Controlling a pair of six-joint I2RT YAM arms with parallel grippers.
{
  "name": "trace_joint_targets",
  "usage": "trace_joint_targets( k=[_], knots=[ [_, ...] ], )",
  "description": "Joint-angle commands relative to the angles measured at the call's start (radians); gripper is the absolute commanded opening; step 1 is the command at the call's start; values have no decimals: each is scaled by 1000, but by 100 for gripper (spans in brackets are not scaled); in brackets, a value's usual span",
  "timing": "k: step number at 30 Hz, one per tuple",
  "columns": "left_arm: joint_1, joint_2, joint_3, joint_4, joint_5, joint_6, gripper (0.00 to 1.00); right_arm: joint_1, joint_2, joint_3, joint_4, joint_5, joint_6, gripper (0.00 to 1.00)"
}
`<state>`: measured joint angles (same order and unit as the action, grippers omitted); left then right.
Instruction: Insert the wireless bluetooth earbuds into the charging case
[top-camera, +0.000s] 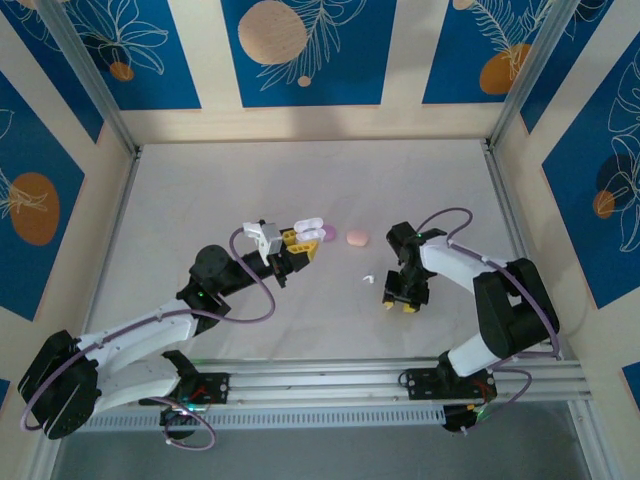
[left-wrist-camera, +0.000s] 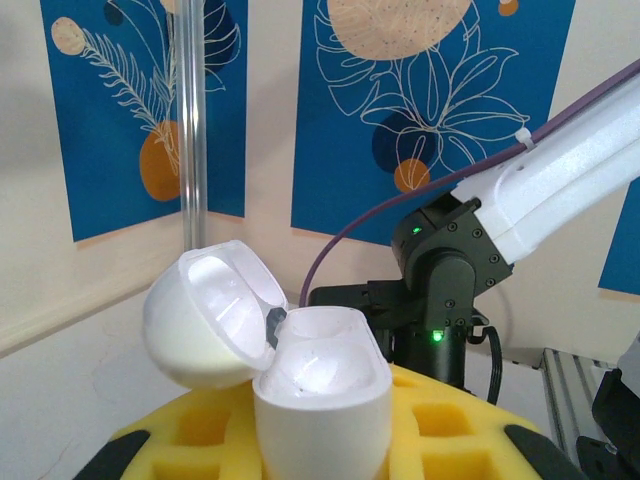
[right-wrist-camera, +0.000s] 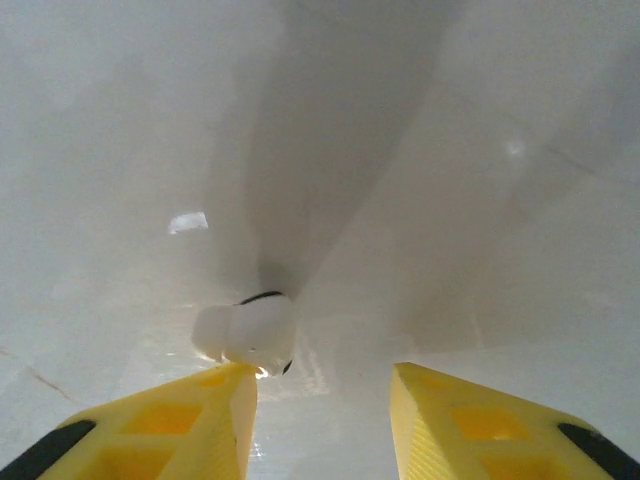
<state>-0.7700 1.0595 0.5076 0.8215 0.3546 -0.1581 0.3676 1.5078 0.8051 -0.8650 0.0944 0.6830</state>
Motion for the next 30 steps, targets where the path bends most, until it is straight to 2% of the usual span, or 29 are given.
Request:
trace_joint_targets(
  k=[1,7,14,20,30],
  knots=[
    [-6,-12,3,30,13,-14,11,-9,-46,-26,-17,-31,50,39],
    [-5,-7,4,34,15,-18,11,-64,-90,-53,-21,5,28,37],
    [-6,-4,3,39,14,-21,11,-185,-156,-88,20,-63,6,37],
    [-6,8,3,50,7,-20,11,-86,-164,-59,84,-128,-46,42],
    [-5,-4,5,33,6,-21,11,-95,-50,-58,76,-72,-51,38]
  ],
)
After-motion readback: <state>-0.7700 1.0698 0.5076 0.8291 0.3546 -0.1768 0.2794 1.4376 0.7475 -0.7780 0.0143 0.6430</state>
